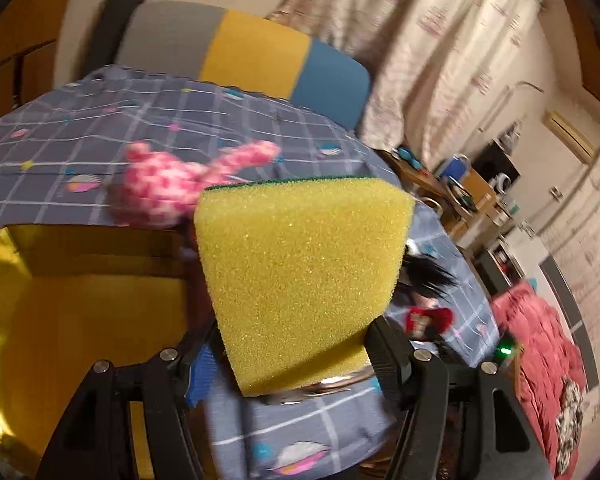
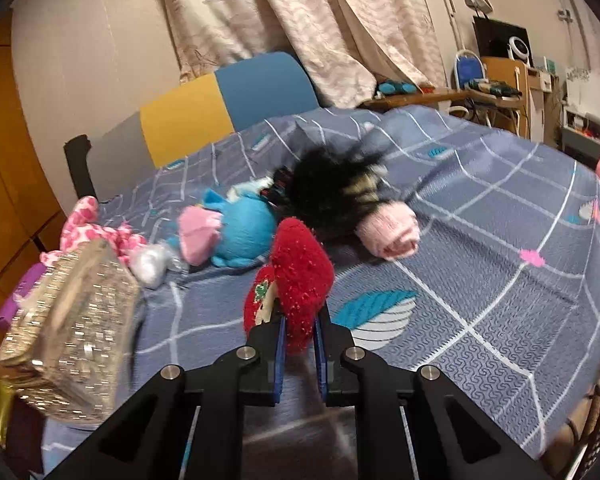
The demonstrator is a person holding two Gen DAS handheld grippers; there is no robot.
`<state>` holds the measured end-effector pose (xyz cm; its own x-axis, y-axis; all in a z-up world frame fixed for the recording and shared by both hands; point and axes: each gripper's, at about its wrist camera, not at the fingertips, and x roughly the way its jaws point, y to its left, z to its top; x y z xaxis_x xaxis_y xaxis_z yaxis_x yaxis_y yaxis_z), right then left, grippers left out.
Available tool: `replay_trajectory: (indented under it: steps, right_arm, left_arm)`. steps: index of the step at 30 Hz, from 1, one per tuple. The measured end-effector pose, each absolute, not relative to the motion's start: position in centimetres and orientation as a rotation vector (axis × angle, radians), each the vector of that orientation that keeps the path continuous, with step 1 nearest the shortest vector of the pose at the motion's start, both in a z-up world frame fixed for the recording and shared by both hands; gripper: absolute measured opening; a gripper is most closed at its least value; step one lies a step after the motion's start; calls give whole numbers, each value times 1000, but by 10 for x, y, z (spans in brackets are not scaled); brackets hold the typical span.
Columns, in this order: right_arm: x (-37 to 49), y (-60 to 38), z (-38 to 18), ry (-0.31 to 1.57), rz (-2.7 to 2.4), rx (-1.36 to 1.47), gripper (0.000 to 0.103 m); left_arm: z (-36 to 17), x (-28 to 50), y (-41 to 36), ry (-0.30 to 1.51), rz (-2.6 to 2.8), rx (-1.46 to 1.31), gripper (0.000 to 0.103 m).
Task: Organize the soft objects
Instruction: 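Carry the sponge into the gold tray with the left while the right carries the plush, then open the left gripper to drop the sponge while the right drops the red plush in the tray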
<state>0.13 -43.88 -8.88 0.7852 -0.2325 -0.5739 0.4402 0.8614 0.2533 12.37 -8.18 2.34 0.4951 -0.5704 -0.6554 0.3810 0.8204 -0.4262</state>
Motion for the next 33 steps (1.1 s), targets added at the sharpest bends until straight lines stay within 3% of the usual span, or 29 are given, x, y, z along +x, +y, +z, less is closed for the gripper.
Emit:
replay_trajectory:
  steps: [18, 27, 33]
  right_arm:
    - [12, -283, 32, 393, -2, 288, 13]
    - [52, -176, 17, 516, 248, 202, 13]
    - [69, -131, -6, 606, 336, 180, 13]
  left_arm:
    - [-77, 215, 64, 1120, -215, -221, 67]
    - [-103, 264, 89, 1220, -151, -226, 70]
    - [-107, 269, 88, 1257, -180, -195, 78]
